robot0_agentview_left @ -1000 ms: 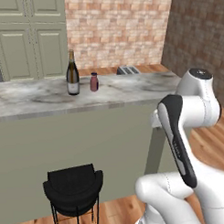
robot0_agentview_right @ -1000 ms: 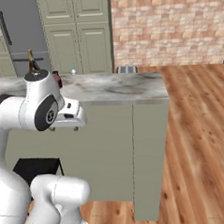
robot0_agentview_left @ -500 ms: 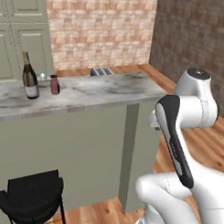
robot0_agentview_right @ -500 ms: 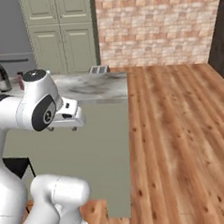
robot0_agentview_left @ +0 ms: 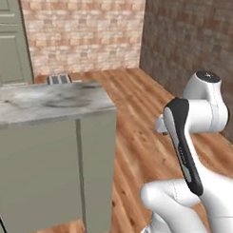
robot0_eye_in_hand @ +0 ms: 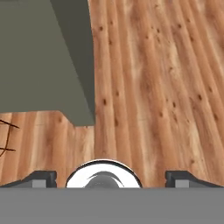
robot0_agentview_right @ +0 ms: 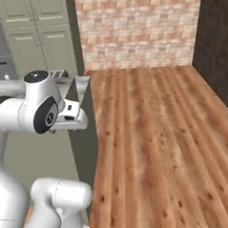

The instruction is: Place the drinks on the dining counter in a tight cluster.

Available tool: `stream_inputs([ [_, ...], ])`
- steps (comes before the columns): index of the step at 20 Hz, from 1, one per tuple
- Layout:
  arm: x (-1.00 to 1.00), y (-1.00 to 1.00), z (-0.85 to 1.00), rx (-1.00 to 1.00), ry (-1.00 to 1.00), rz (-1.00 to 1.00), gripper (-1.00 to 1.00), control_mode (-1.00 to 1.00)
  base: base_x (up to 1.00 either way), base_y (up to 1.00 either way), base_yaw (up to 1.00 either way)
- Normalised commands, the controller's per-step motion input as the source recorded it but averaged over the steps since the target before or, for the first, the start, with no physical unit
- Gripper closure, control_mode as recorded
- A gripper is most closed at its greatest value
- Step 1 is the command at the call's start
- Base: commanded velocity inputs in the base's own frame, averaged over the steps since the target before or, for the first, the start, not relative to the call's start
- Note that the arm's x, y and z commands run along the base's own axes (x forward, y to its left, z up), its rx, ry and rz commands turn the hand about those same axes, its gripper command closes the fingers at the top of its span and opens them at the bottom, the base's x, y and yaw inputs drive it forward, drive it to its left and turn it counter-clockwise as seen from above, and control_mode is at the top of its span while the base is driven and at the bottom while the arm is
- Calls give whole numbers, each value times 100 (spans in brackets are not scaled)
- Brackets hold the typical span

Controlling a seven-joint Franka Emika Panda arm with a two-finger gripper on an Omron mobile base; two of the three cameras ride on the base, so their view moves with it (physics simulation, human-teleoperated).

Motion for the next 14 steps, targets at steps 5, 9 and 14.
stream_inputs([
  [5, 0, 0, 0, 0, 0, 0, -100, 100, 78, -100, 1],
  [9, 0, 0, 0, 0, 0, 0, -100, 100, 97, -100, 7],
  [14, 0, 0, 0, 0, 0, 0, -100, 100, 100, -92, 34],
])
